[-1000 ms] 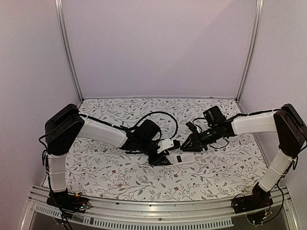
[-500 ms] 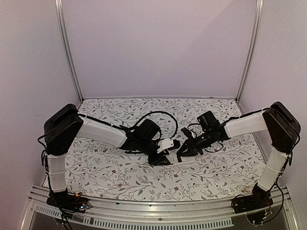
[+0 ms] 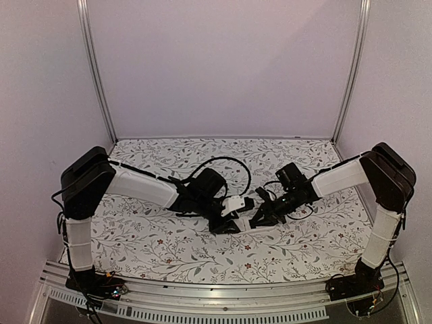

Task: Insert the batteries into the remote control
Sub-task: Hold the remote control without the battery cover at the center of the board, then load the battery cover onto the remote control without the battery cover.

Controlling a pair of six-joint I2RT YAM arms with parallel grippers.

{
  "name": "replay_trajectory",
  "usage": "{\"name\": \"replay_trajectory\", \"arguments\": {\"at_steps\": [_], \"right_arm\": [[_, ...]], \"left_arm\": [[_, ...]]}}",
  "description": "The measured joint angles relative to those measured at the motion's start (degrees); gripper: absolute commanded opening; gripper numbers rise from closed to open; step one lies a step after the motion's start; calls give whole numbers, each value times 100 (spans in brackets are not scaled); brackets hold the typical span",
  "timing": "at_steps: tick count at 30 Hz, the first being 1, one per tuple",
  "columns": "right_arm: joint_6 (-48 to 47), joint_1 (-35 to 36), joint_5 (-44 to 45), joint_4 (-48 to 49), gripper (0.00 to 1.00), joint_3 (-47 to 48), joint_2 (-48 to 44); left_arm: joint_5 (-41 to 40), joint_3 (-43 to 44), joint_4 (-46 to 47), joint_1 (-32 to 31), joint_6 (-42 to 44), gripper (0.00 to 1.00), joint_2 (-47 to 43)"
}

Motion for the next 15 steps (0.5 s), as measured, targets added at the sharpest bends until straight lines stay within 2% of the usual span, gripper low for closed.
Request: {"name": "replay_trajectory", "arguments": {"at_steps": [15], "right_arm": [[-7, 0, -7, 44, 4, -26, 2]], "left_arm": [[-85, 101, -125, -15, -20, 47, 48]]}}
